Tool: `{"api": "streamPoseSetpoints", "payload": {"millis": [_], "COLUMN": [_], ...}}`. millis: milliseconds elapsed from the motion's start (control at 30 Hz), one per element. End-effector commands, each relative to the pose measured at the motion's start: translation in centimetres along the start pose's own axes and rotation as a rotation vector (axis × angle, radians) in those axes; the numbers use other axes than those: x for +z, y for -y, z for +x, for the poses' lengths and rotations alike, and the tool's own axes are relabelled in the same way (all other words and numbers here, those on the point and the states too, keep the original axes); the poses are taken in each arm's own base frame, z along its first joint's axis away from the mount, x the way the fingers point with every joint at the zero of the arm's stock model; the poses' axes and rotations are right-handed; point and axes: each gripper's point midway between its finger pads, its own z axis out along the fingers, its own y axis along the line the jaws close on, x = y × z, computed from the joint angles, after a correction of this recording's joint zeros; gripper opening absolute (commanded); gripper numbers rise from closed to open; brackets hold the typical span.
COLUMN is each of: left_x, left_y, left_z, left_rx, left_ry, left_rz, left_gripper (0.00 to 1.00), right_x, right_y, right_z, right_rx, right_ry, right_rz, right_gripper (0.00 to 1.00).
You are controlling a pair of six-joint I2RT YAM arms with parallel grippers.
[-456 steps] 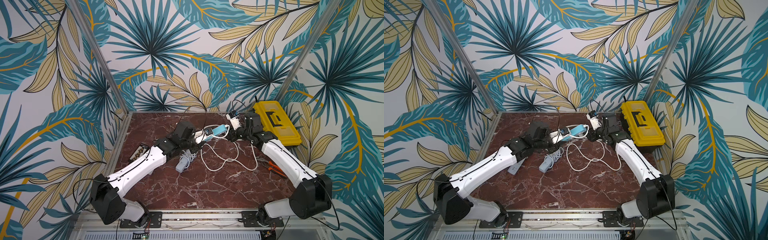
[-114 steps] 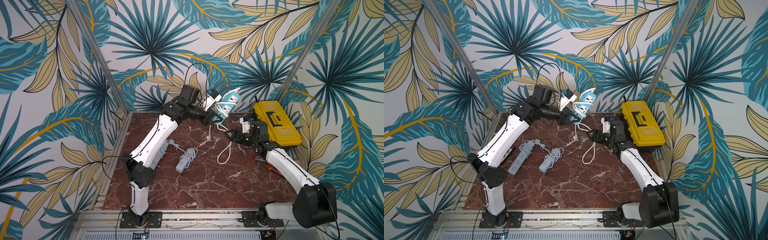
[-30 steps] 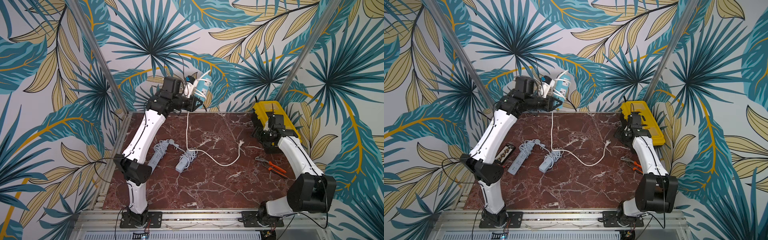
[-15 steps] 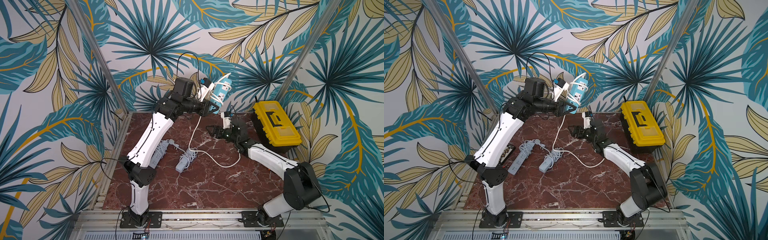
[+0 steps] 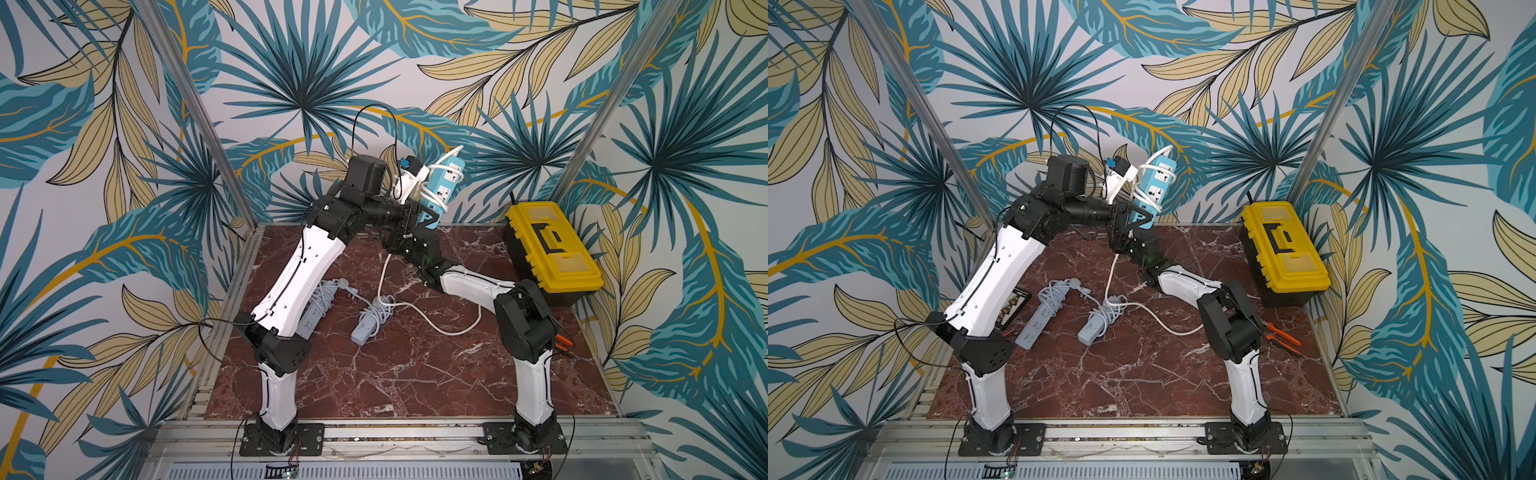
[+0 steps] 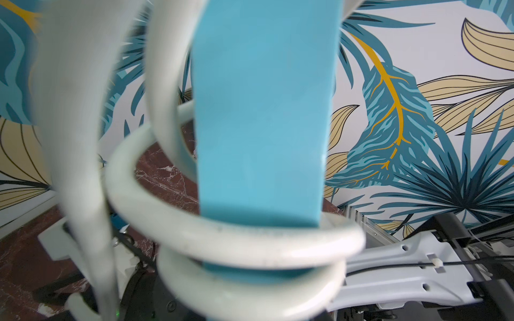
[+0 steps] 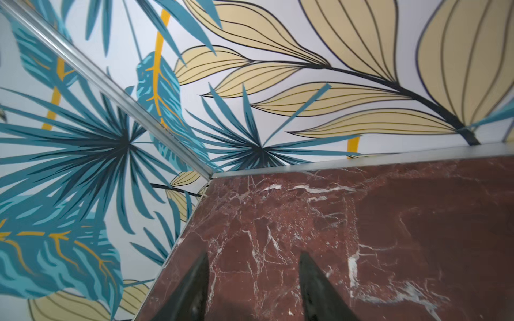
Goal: Wrap the cord around the power strip
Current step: Wrap the power cord around the power strip.
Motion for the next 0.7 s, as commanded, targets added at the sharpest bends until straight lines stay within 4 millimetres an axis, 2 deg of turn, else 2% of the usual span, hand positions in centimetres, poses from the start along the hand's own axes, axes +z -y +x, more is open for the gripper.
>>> {"api": "streamPoseSetpoints", "payload": {"millis": [0,67,200,233,300,400,467,533,600,667], "left_x": [-4.9,-6.3,-6.9,-6.9,-6.9,-7.0,-6.7,-6.0,-4.5,-3.0], "left_y": [0.2,-1.6,-3.5,-4.3,-6.0,-10.1,-13.5,-16.1,-17.7,-18.3], "left_z": [-3.0,-2.4,-0.6,-0.2,0.5,1.6,3.6,6.3,9.7,12.7], "left_rx": [0.057,0.03,0.009,0.001,-0.011,-0.016,0.013,0.055,0.128,0.184], "left_ry": [0.115,0.111,0.076,0.067,0.055,0.03,-0.043,-0.161,-0.3,-0.411], "left_rz": [-0.029,-0.06,-0.07,-0.089,-0.131,-0.285,-0.427,-0.521,-0.574,-0.58], "left_gripper": [0.0,0.0,0.0,0.0,0.0,0.0,0.0,0.0,0.0,0.0], "right_x": [-2.4,-5.1,-9.6,-10.7,-12.5,-15.6,-18.0,-20.0,-21.6,-22.6], "right_y": [4.5,5.5,7.9,7.7,7.8,7.4,6.5,4.3,1.8,-0.3], "right_z": [-0.5,-1.5,-2.2,-2.6,-2.0,-2.5,-3.9,-5.2,-6.0,-6.9], "right_rx": [-0.12,-0.251,-0.477,-0.541,-0.671,-0.822,-0.926,-1.024,-1.136,-1.211], "right_ry": [0.038,0.014,-0.095,-0.12,-0.206,-0.245,-0.238,-0.222,-0.204,-0.202], "right_rz": [0.17,0.208,0.286,0.287,0.292,0.304,0.31,0.255,0.169,0.102], "right_gripper": [0.29,0.18,0.06,0.04,0.0,0.0,0.0,0.0,0.0,0.0]}}
